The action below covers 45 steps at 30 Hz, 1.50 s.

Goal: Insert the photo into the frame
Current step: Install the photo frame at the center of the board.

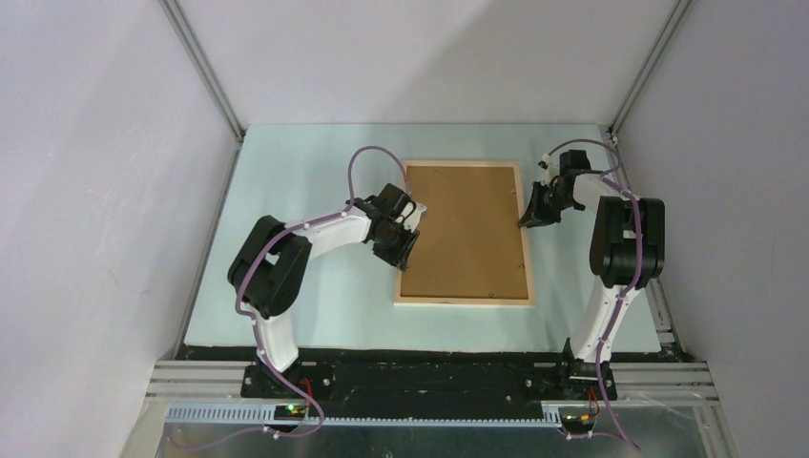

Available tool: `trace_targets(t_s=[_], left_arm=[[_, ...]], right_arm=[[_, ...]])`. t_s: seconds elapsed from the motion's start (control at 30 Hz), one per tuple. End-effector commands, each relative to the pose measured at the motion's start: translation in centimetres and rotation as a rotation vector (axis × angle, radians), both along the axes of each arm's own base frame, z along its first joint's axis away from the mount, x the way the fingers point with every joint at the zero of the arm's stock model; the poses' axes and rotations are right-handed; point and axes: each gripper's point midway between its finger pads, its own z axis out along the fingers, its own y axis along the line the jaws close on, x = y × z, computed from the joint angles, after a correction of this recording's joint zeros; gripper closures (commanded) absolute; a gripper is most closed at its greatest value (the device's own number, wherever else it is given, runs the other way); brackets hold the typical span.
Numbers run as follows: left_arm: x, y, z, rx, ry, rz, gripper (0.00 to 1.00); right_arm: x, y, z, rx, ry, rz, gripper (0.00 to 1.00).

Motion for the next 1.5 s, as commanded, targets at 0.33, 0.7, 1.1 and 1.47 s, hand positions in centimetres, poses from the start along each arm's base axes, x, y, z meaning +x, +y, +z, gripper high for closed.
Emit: trace_targets(t_s=[0.33,0.7,1.1,1.47], left_arm=[[0.87,-0.64,0.75,-0.010,-0.051,-0.041,0.44],[1.02,-0.43,0.33,0.006,-0.052,-0.043,0.51],[1.17,-0.51,-0.03,0.013,-0.047,-0.043,0.65],[1.16,-0.70,0.44,-0.004,-0.051,-0.046,0.69]], right_arm=[[-0.19,-0.17,-0.90,0.022,0.019,-0.011,1.00],[-0.25,-0.12,-1.06,0.024,0.022,-0.007,1.00],[-0.31,-0.04,-1.13,0.029,0.025,-0.004,1.00],[-0.28,0.00,-0.99,0.030,0.019,0.003,1.00]])
